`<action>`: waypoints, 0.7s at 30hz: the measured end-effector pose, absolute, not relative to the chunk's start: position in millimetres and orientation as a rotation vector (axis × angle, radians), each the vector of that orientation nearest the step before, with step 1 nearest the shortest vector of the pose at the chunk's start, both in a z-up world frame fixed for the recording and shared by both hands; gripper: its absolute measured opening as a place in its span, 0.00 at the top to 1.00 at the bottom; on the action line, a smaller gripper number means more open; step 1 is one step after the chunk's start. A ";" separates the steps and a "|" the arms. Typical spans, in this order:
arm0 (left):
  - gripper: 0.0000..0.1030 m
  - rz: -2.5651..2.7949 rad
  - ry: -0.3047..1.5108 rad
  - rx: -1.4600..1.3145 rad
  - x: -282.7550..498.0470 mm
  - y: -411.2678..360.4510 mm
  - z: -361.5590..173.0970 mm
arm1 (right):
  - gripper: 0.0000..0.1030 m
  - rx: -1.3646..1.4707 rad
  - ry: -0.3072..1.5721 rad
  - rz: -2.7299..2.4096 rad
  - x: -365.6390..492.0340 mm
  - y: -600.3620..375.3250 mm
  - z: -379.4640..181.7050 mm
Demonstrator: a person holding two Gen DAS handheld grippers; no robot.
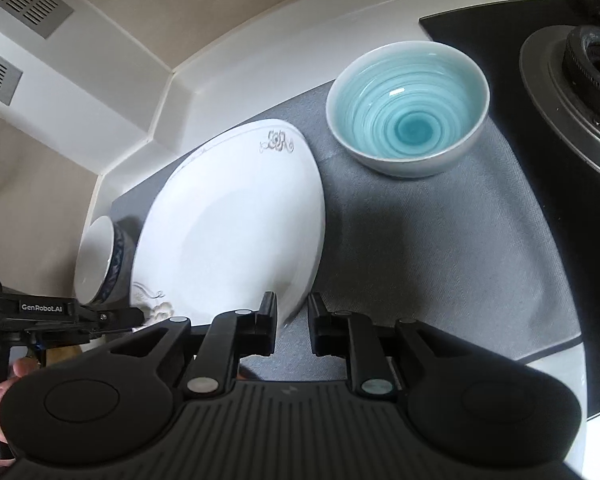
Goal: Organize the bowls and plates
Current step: 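Open both grippers and release the stacked plate rim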
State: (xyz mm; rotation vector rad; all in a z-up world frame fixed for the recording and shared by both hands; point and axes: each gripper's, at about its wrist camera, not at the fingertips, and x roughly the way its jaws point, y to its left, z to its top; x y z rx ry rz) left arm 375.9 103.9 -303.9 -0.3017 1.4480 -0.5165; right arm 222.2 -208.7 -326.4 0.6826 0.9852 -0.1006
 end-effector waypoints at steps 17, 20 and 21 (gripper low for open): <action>0.90 -0.500 1.442 -0.293 384.0 96.0 -309.2 | 0.86 0.631 0.965 -0.138 232.0 -199.9 -331.3; 0.90 -0.506 1.443 -0.299 380.0 97.2 -307.9 | 0.86 0.641 0.961 -0.131 226.5 -201.0 -326.5; 0.90 -0.509 1.437 -0.292 378.0 96.4 -307.5 | 0.86 0.637 0.960 -0.134 224.6 -201.0 -324.9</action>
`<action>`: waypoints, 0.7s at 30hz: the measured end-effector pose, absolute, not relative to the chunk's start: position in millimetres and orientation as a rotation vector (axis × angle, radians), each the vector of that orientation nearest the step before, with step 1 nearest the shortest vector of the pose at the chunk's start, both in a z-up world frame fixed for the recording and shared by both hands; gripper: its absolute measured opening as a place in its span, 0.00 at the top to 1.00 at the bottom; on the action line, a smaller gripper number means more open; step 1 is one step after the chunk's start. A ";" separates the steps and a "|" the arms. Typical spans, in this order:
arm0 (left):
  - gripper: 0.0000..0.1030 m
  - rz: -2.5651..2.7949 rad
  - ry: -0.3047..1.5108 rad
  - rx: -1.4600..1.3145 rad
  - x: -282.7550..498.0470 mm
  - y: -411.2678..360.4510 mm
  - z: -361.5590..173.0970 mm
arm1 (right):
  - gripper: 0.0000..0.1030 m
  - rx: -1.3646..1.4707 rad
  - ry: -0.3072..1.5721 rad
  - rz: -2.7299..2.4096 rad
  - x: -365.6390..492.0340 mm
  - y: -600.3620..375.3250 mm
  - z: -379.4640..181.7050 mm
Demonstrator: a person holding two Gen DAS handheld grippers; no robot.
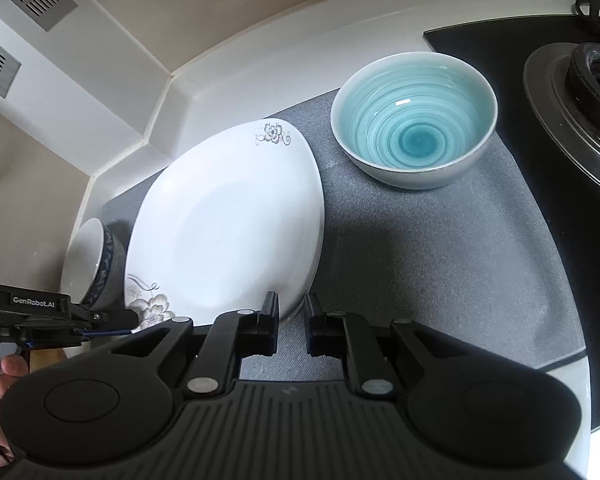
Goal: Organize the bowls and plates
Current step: 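Open both grippers and release the stacked plate rim, then move both grippers over to the round terracotta-brown plate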
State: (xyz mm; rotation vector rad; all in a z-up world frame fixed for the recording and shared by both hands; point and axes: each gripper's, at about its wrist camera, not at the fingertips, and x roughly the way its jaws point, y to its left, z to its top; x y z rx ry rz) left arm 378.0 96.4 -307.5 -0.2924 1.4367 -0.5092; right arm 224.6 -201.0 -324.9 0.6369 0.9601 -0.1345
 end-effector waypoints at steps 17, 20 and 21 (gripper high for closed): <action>0.60 -0.495 1.403 -0.237 362.1 95.4 -301.1 | 0.80 0.554 0.999 -0.096 208.6 -194.3 -322.5; 0.58 -0.527 1.392 -0.197 345.1 92.0 -296.5 | 0.61 0.444 1.045 -0.026 197.5 -172.4 -327.5; 0.58 -0.532 1.394 -0.189 340.6 90.5 -296.1 | 0.61 0.434 1.064 -0.003 194.2 -166.1 -332.6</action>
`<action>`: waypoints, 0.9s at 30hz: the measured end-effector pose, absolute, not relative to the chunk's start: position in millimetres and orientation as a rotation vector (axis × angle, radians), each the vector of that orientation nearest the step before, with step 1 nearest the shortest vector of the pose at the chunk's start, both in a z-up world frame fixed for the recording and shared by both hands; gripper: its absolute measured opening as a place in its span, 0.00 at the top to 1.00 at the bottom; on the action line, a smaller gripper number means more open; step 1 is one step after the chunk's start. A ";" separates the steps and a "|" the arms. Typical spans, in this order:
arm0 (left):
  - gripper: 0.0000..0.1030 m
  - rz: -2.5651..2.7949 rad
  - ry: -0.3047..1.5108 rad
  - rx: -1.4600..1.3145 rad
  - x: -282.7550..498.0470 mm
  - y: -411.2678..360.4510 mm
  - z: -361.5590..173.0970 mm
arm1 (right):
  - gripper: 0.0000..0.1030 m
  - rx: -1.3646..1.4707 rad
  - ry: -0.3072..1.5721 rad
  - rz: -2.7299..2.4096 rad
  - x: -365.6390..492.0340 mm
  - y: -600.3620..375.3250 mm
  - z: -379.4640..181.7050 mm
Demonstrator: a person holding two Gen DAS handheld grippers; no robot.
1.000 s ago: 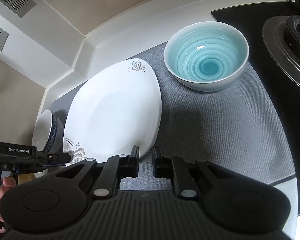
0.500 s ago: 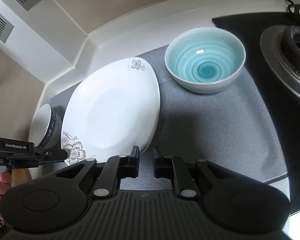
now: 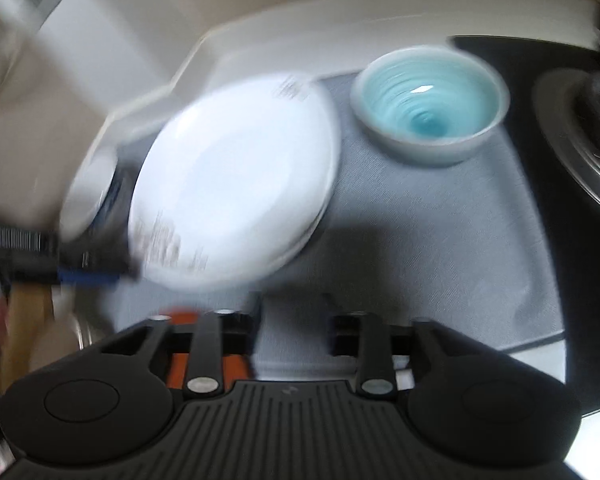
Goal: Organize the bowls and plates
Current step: 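Move both grippers over to the round terracotta-brown plate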
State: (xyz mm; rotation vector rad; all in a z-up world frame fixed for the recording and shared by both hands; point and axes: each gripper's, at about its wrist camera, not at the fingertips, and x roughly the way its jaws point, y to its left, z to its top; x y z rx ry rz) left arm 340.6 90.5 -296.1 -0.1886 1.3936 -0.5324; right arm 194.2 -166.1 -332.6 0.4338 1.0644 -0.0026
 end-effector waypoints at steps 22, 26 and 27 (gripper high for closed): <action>0.43 -0.610 1.465 -0.070 316.7 57.1 -311.5 | 0.68 0.461 1.104 -0.080 160.6 -180.3 -343.4; 0.44 -0.616 1.474 -0.036 312.4 49.9 -318.6 | 0.68 0.481 1.045 -0.079 161.6 -176.1 -337.4; 0.45 -0.615 1.479 -0.034 312.5 49.7 -321.0 | 0.68 0.497 1.020 -0.076 162.9 -178.6 -333.9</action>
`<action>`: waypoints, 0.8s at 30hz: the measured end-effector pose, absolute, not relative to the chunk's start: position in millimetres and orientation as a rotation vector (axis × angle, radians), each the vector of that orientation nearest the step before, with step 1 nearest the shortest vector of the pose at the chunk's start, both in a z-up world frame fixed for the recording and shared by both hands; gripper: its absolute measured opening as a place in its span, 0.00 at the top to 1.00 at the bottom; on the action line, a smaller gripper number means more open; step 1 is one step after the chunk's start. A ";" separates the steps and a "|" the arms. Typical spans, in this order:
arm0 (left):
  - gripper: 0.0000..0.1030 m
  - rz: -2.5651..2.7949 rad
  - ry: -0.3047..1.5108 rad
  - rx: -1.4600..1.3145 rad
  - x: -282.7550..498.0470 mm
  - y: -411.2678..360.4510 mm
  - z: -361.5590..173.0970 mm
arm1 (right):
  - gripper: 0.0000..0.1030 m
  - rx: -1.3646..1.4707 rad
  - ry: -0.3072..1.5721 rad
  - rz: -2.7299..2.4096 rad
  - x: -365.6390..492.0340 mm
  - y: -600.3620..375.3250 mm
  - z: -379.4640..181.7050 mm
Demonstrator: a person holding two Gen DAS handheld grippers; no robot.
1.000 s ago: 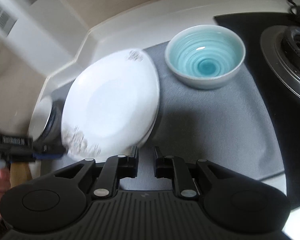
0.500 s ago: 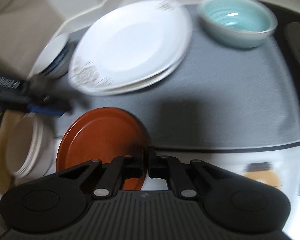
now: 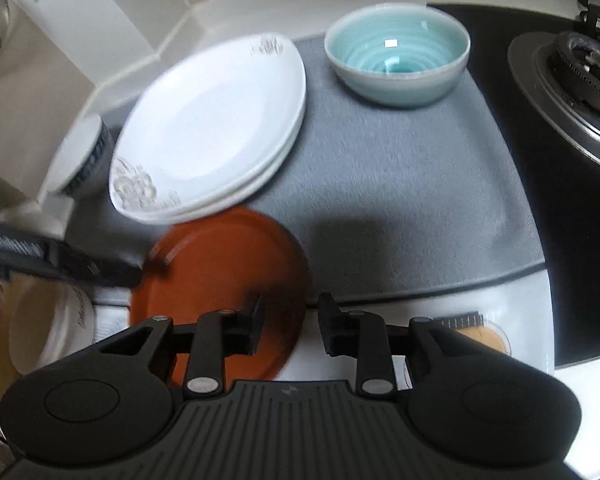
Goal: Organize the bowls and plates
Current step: 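Move both grippers over to the round terracotta-brown plate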
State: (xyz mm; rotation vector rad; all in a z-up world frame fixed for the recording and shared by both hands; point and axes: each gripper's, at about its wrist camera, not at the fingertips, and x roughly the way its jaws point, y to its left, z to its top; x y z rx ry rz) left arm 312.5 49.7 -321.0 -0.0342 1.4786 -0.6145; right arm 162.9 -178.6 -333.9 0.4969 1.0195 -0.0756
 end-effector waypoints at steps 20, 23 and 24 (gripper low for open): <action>0.74 -0.583 1.505 -0.043 317.2 55.7 -337.1 | 0.88 0.652 0.914 -0.099 220.6 -211.9 -334.6; 0.74 -0.586 1.506 -0.041 317.4 54.7 -336.5 | 0.83 0.680 0.916 -0.115 220.5 -214.2 -335.5; 0.74 -0.587 1.507 -0.041 318.3 53.7 -336.7 | 0.82 0.696 0.919 -0.121 218.7 -215.7 -336.0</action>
